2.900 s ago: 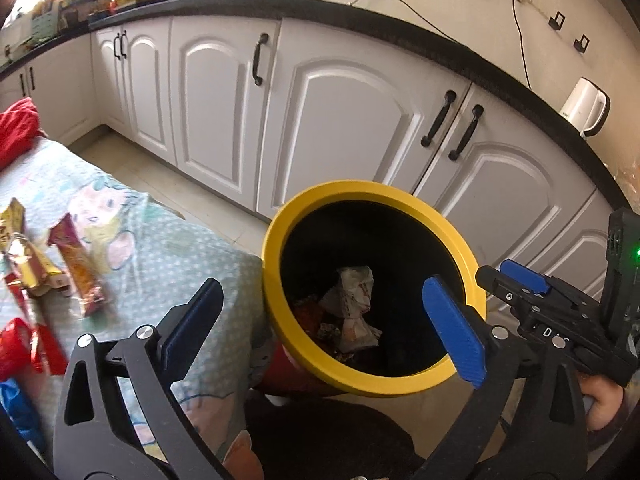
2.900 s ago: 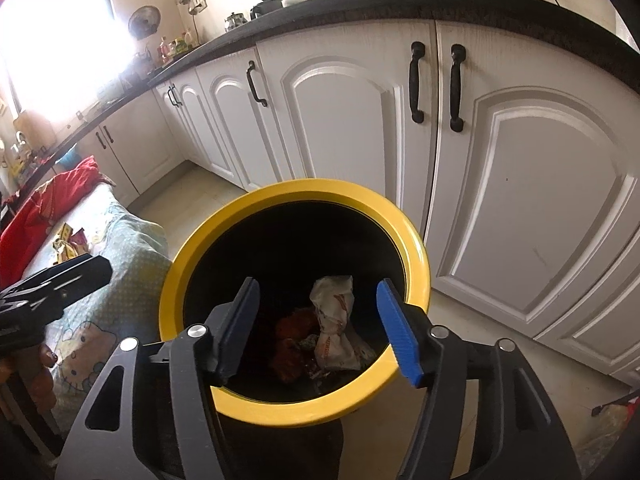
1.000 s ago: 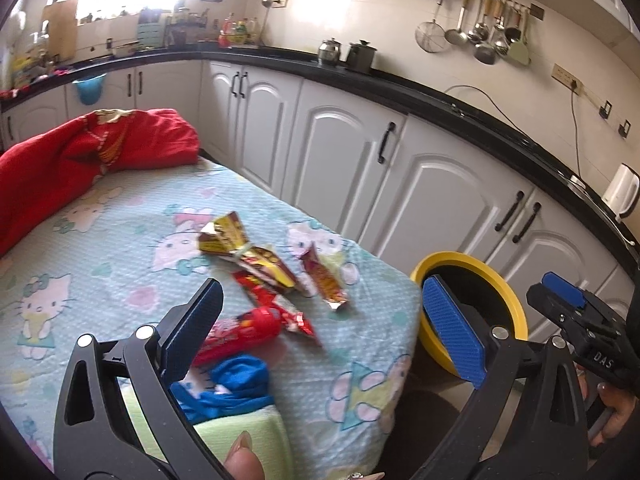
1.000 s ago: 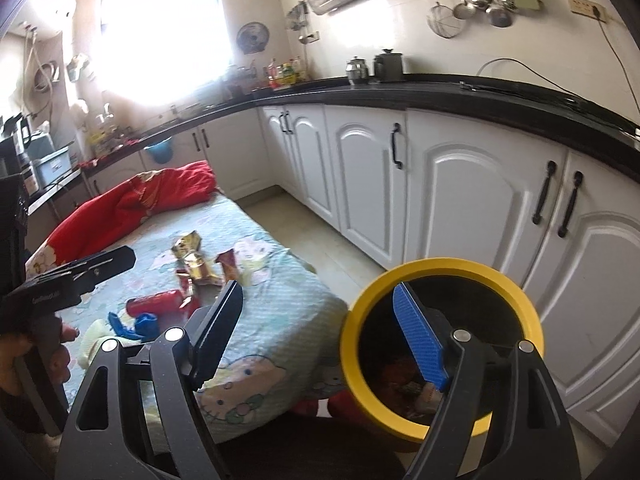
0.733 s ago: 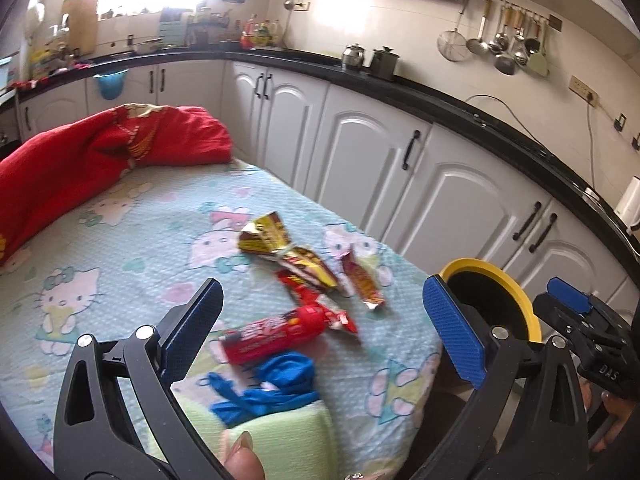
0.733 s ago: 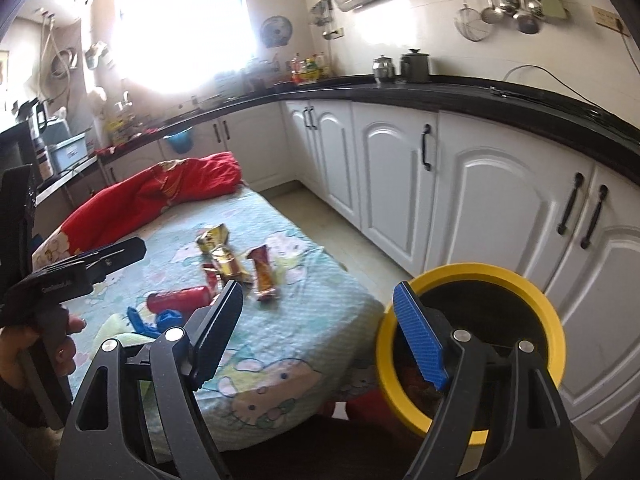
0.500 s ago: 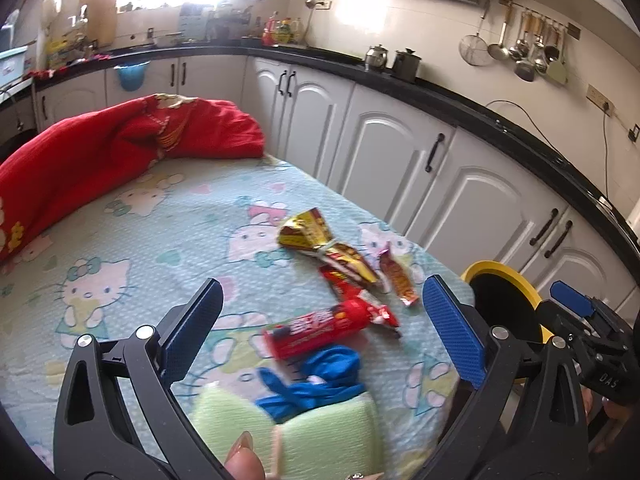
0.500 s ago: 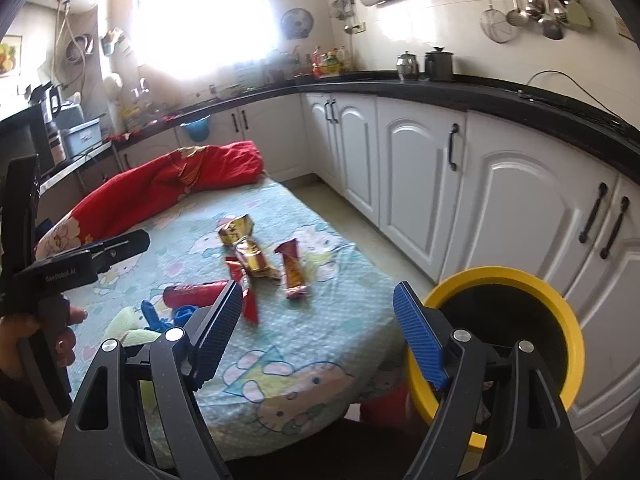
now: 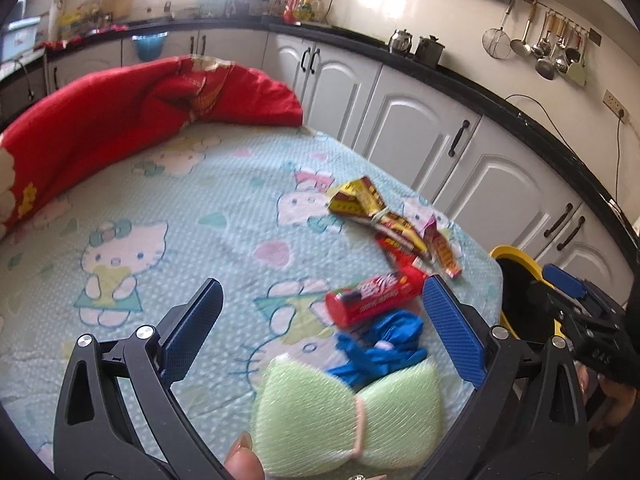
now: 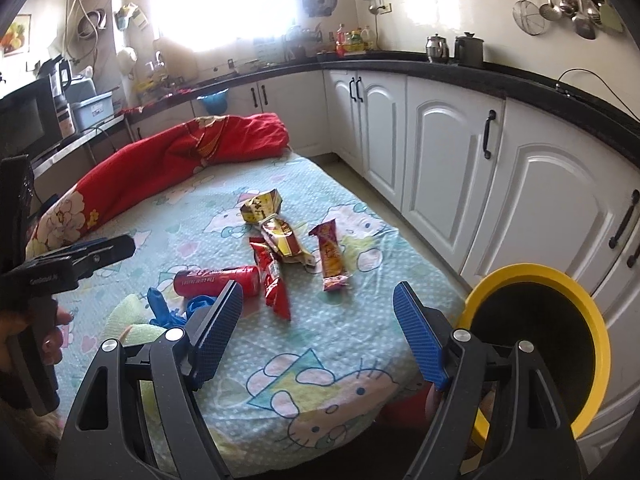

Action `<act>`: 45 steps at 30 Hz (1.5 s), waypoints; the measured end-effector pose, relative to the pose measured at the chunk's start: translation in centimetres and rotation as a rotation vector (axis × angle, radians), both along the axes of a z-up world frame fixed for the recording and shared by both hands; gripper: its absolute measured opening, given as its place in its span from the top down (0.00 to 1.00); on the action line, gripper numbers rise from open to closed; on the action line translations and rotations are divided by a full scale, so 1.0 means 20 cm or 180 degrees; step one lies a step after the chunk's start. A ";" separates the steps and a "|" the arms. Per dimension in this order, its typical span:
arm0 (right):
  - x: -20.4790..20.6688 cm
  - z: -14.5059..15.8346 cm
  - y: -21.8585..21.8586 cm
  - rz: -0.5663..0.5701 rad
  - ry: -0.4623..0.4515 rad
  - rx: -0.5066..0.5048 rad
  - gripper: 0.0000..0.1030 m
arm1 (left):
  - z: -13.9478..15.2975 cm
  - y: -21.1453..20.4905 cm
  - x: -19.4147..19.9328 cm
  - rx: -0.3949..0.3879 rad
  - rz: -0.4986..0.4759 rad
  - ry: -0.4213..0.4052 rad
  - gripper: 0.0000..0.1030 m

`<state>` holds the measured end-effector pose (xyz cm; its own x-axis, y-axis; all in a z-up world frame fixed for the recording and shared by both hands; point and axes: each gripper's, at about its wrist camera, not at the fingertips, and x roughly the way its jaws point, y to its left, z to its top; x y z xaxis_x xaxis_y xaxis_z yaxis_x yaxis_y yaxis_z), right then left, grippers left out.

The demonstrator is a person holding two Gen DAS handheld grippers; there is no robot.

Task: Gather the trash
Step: 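Move both open tools back over the bed toward the remaining items, then grasp the green mesh sponge with the left tool while the right tool grasps the red chip bag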

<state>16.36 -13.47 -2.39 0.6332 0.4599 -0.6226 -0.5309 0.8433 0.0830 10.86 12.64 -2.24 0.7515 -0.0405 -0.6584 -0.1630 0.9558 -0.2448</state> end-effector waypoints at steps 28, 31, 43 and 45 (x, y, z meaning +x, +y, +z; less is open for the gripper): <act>0.21 -0.35 0.37 0.0354 0.0427 -0.0445 0.84 | -0.31 0.10 -0.21 -0.0811 -0.0382 0.0463 0.11; 0.20 -0.36 0.38 0.0371 0.0423 -0.0430 0.90 | -0.31 0.07 -0.22 -0.0715 -0.0406 0.0492 0.11; 0.14 -0.31 0.31 0.0402 0.0394 -0.0310 0.95 | -0.31 0.00 -0.24 -0.0598 -0.0406 0.0569 0.26; 0.12 -0.30 0.29 0.0415 0.0391 -0.0292 0.95 | -0.30 -0.01 -0.24 -0.0619 -0.0433 0.0573 0.32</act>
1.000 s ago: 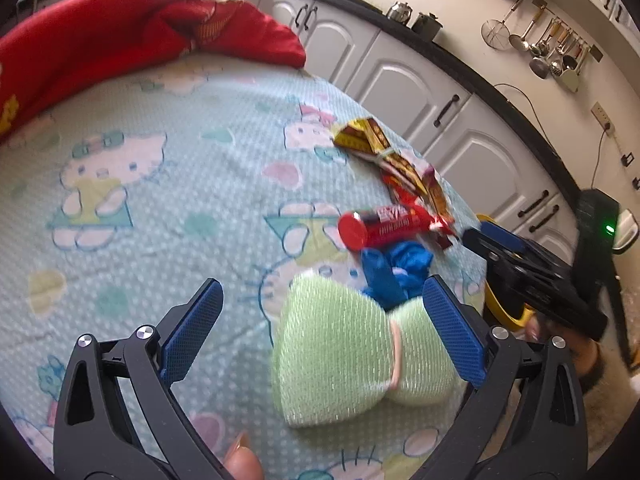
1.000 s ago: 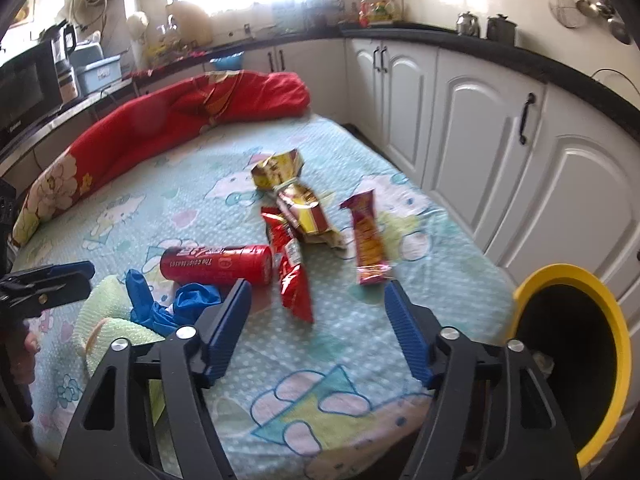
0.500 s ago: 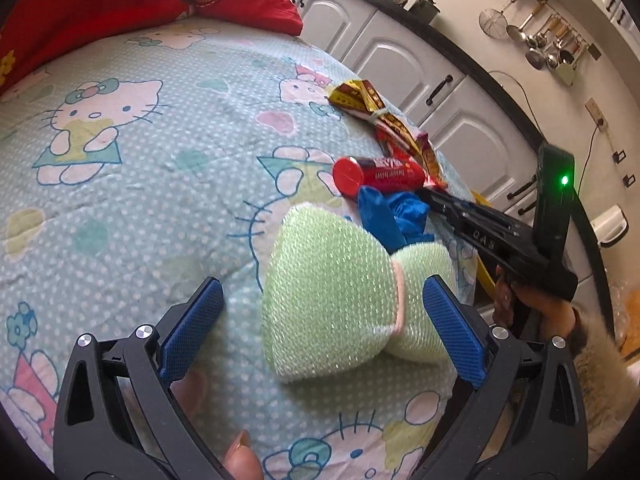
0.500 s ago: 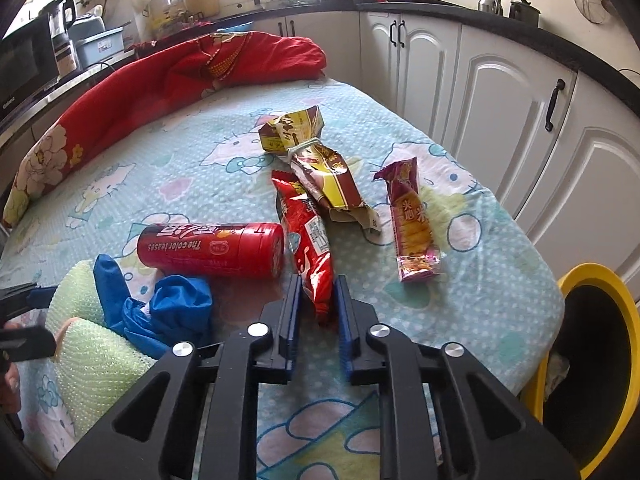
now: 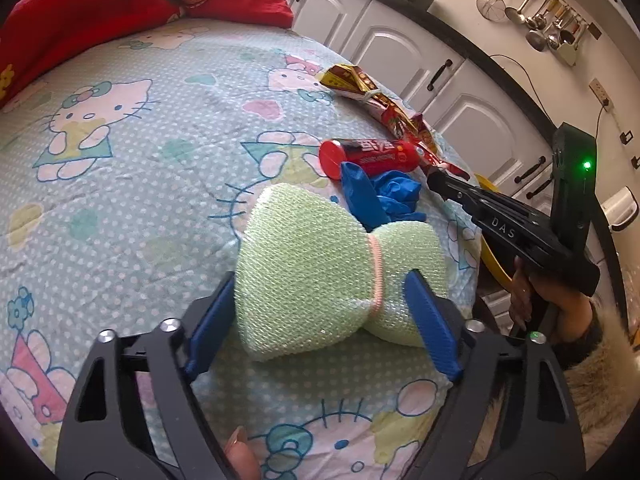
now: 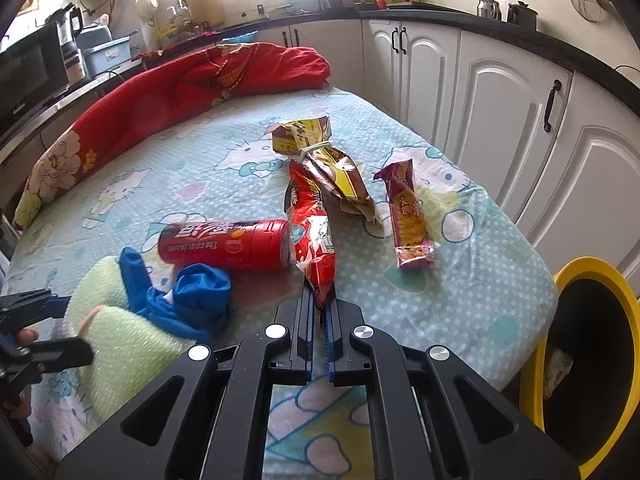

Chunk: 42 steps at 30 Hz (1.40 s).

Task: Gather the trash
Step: 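Grasp the green mesh sponge with the left tool while the right tool grasps the red chip bag, then carry the green mesh sponge and red chip bag over the bin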

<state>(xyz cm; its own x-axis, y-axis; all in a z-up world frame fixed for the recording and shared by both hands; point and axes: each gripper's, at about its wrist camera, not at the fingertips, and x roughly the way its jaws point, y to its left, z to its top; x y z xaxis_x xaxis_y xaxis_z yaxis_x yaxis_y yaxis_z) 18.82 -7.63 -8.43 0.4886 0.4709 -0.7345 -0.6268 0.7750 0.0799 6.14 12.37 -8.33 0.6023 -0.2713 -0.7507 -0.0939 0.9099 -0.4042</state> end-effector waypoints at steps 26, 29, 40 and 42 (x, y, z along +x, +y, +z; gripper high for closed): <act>-0.12 0.15 -0.21 -0.0065 -0.0152 0.0217 0.96 | 0.24 -0.15 -0.10 0.0340 -0.0117 -0.0293 0.73; -0.12 0.17 -0.23 -0.0077 -0.0168 0.0230 0.96 | 0.28 -0.18 -0.10 0.0405 -0.0172 -0.0372 0.75; -0.12 0.27 -0.33 -0.0168 -0.0265 0.0302 0.96 | 0.38 -0.38 -0.02 0.0531 -0.0472 -0.0605 0.78; -0.12 0.29 -0.37 -0.0197 -0.0293 0.0303 0.96 | 0.39 -0.42 0.01 0.0540 -0.0522 -0.0643 0.78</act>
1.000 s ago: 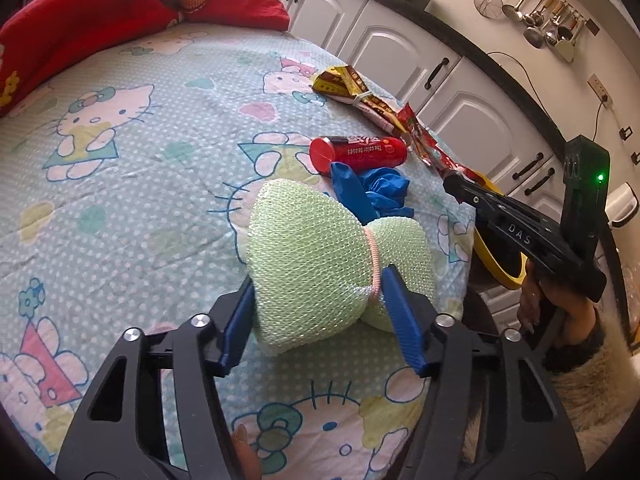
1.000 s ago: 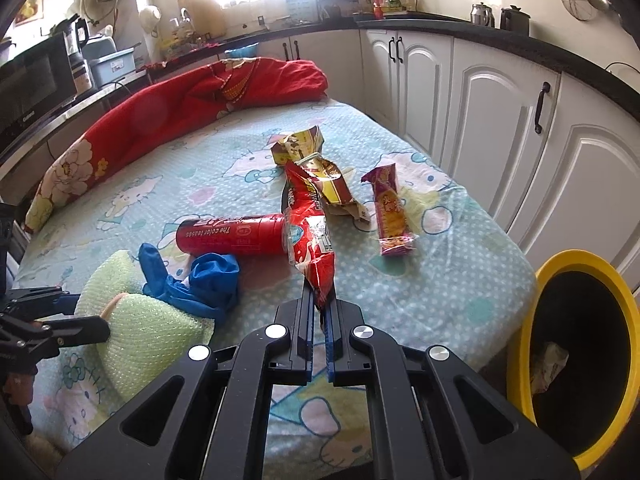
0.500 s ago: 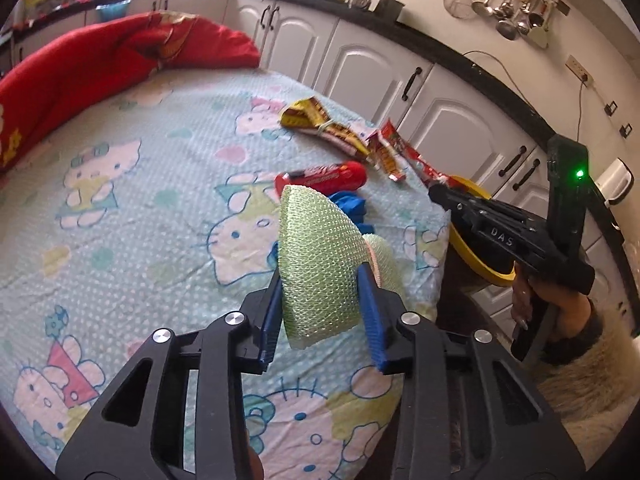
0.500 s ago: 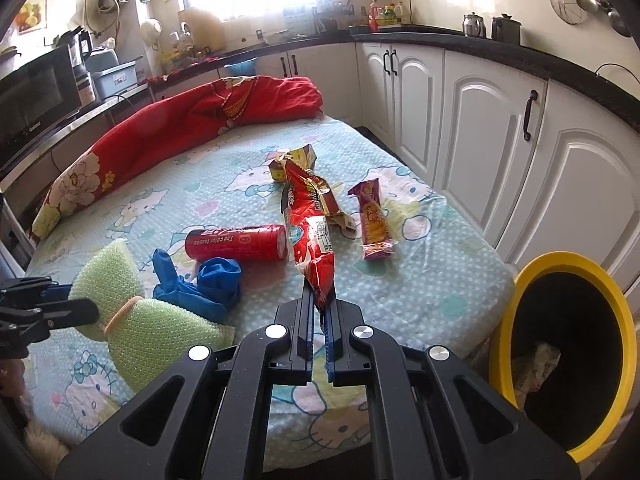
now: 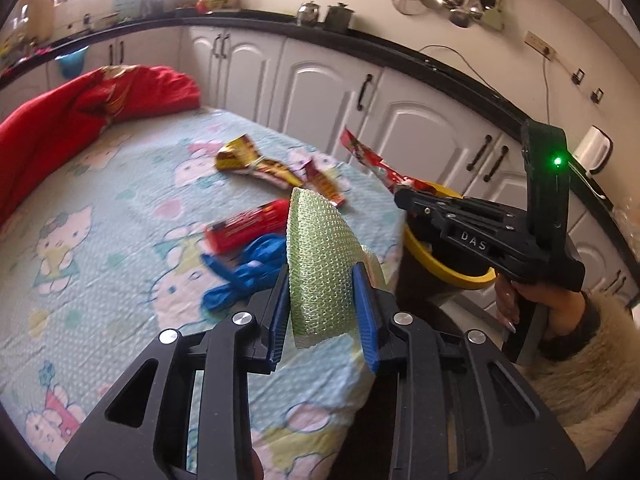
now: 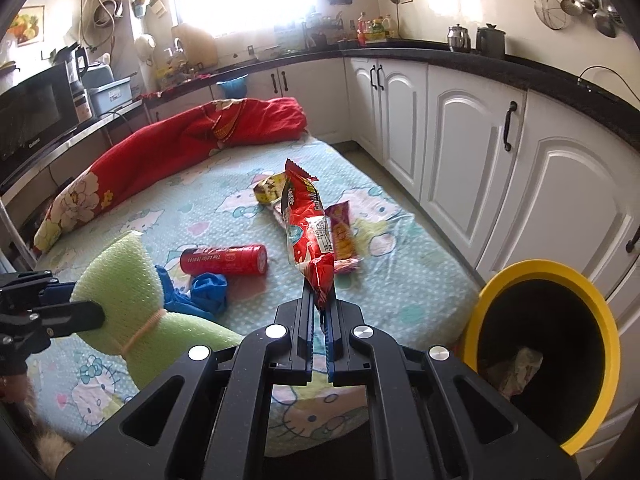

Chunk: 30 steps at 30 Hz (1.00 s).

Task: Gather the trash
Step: 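Carry the green mesh sponge and red chip bag over the bin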

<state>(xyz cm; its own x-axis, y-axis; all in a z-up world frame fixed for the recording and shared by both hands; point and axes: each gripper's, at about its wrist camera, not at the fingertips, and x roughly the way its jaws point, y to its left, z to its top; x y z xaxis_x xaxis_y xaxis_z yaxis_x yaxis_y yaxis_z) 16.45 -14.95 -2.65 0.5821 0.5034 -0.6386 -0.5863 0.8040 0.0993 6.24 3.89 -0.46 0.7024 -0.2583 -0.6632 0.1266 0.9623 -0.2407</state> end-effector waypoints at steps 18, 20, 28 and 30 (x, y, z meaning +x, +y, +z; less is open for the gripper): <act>-0.01 0.12 -0.39 -0.0348 -0.0111 0.0054 0.96 | 0.14 -0.31 0.20 0.0047 -0.0320 -0.0310 0.78; -0.02 0.13 -0.44 -0.0398 -0.0123 0.0058 0.96 | 0.16 -0.35 0.22 0.0054 -0.0359 -0.0342 0.78; -0.02 0.14 -0.60 -0.0624 -0.0155 0.0079 0.96 | 0.20 -0.48 0.27 0.0097 -0.0509 -0.0470 0.77; -0.02 0.15 -0.64 -0.0691 -0.0174 0.0072 0.96 | 0.21 -0.51 0.28 0.0114 -0.0529 -0.0506 0.77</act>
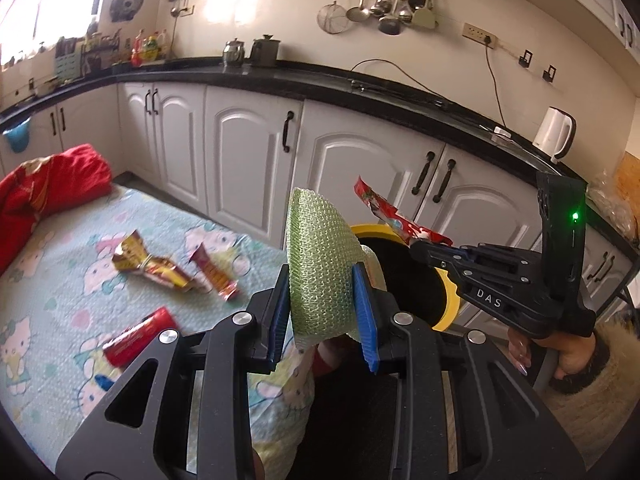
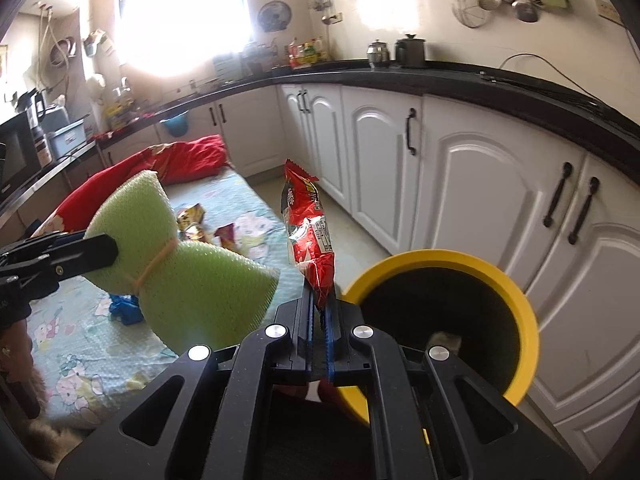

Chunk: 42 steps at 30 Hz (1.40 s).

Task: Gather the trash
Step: 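Carry the green mesh sponge and red chip bag over the bin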

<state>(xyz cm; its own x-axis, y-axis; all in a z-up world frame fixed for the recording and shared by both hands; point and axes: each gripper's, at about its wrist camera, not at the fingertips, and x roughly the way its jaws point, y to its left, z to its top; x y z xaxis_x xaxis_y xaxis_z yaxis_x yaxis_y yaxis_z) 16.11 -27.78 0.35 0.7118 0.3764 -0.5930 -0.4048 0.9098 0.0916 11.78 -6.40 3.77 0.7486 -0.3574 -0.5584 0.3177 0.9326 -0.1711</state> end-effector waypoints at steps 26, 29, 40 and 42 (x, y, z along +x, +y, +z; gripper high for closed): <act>0.02 -0.12 -0.46 -0.0710 0.0126 0.0070 0.96 | -0.07 -0.34 0.21 -0.0137 -0.0220 0.0005 0.77; 0.03 -0.14 -0.49 -0.0758 0.0151 0.0060 0.96 | -0.09 -0.37 0.25 -0.0160 -0.0243 0.0037 0.77; 0.06 -0.22 -0.56 -0.0899 0.0291 0.0063 0.95 | -0.17 -0.49 0.36 -0.0167 -0.0283 0.0127 0.77; 0.07 -0.23 -0.57 -0.0914 0.0316 0.0067 0.95 | -0.19 -0.51 0.38 -0.0156 -0.0281 0.0136 0.77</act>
<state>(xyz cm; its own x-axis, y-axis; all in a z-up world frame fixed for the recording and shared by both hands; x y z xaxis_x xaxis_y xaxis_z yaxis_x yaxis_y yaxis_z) 17.55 -39.11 -4.29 0.7298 0.1811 -0.6593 -0.1195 0.9832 0.1378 19.30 -16.58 -0.04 0.6889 -0.4487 -0.5693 0.3898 0.8915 -0.2310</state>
